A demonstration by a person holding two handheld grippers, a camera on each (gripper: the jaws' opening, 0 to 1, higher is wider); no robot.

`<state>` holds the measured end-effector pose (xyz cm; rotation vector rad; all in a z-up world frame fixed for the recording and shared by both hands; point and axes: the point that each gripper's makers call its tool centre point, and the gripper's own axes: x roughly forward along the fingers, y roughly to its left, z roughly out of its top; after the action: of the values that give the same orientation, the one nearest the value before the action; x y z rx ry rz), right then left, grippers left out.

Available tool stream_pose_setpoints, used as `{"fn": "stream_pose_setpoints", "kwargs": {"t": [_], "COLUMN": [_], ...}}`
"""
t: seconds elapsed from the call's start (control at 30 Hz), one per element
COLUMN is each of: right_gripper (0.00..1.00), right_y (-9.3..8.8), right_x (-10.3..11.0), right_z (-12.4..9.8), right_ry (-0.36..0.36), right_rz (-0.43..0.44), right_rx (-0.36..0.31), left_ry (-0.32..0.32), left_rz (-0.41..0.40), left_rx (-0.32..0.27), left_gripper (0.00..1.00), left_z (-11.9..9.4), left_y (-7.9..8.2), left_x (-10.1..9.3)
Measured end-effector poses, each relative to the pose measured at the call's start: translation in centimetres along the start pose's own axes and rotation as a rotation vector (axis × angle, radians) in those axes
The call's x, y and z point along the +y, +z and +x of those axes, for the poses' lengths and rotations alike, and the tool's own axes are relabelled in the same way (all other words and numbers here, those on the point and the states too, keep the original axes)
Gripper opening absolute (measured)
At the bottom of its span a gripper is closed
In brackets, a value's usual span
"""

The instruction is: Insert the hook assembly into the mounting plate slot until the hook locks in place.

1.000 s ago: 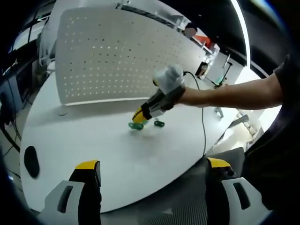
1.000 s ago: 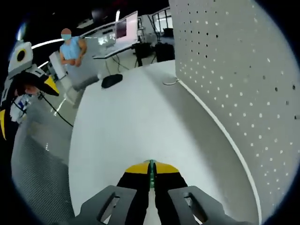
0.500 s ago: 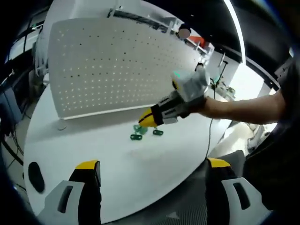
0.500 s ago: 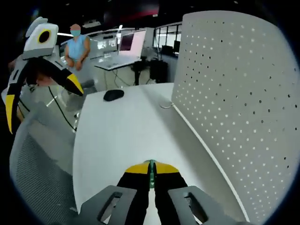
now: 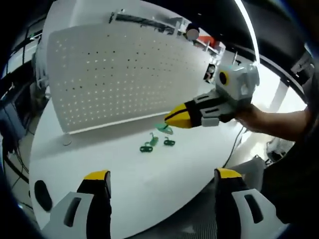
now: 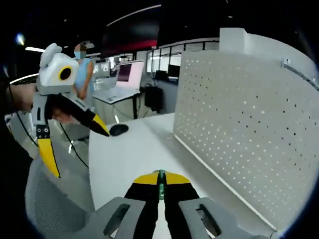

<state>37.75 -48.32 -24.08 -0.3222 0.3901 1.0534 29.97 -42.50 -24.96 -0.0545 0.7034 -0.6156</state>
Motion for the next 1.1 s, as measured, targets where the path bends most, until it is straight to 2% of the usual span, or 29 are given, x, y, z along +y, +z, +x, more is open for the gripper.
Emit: {"fn": "stream_pose_setpoints", "kwargs": {"t": [0.17,0.4,0.53,0.6,0.67,0.73,0.83,1.1], "right_gripper": [0.00,0.00,0.00,0.00,0.00,0.00,0.00,0.00], "right_y": [0.7,2.2,2.9,3.5,3.4,3.5,3.5,4.3], "right_x": [0.5,1.9,2.6,2.8,3.1,3.3,4.1,5.1], "right_z": [-1.3,-3.0,-3.8,-4.2,-4.2,-4.3,-4.7,-4.9], "right_ry": [-0.046,-0.047,-0.054,-0.059,-0.055,-0.052,-0.048,-0.039], "right_rz": [-0.011,0.117,0.133,0.140,0.183,0.192,0.202,0.229], "right_rx": [-0.015,-0.103,-0.131,-0.155,-0.150,-0.161,-0.168,-0.212], "left_ry": [-0.019,-0.064,-0.117,-0.120,-0.117,-0.113,-0.114,-0.169], "left_rz": [0.000,-0.069,-0.138,-0.143,-0.141,-0.130,-0.124,-0.203], "left_rx": [-0.010,-0.081,-0.126,-0.131,-0.134,-0.131,-0.124,-0.182], "left_gripper": [0.83,0.76,0.75,0.72,0.68,0.64,0.63,0.50], "left_z": [0.5,1.1,1.3,1.3,1.3,1.3,1.3,0.8], "left_y": [0.4,2.3,3.3,3.3,3.2,3.0,2.5,2.9], "left_x": [-0.6,-1.5,-2.2,-2.2,-2.2,-2.0,-2.1,-3.0]}}
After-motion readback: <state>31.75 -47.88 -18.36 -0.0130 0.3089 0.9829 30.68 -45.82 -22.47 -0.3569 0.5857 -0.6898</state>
